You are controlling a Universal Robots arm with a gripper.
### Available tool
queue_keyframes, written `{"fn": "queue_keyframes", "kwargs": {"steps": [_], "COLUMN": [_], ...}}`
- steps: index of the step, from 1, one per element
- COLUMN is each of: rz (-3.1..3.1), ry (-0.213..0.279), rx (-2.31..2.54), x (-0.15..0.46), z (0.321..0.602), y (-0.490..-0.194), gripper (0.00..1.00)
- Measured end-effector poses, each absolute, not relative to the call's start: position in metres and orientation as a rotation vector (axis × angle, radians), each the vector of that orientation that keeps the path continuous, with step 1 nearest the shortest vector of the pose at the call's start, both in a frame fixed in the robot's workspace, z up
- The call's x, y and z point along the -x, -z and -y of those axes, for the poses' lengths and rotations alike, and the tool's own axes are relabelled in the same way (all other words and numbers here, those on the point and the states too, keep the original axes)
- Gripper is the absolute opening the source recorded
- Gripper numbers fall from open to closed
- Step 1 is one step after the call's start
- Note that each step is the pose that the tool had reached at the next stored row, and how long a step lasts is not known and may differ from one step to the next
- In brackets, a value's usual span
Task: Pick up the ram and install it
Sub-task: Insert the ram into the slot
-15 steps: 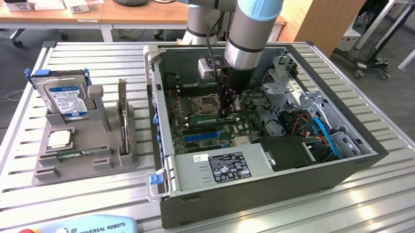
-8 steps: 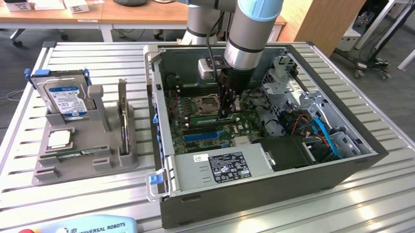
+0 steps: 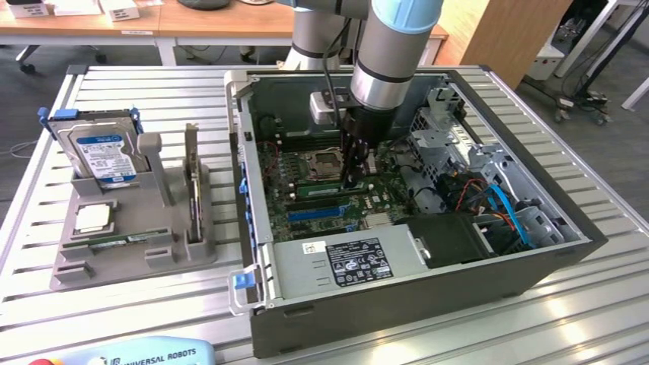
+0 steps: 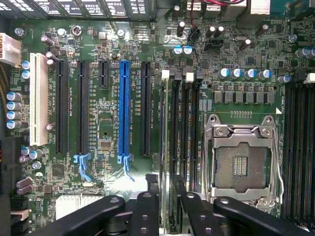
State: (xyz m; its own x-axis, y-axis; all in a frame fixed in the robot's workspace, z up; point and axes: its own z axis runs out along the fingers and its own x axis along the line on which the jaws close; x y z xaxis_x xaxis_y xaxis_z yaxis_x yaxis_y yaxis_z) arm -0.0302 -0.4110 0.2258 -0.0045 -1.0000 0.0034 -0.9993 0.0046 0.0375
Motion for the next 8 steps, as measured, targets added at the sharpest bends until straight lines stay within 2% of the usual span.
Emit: {"fn": "queue_keyframes", "kwargs": {"steps": [8], "rz": [2.206], "ry": [0.038], "rx": [-2.196], "x": [0.0302], "z": [0.411], "y": [-0.2301], "gripper": [0.25]}}
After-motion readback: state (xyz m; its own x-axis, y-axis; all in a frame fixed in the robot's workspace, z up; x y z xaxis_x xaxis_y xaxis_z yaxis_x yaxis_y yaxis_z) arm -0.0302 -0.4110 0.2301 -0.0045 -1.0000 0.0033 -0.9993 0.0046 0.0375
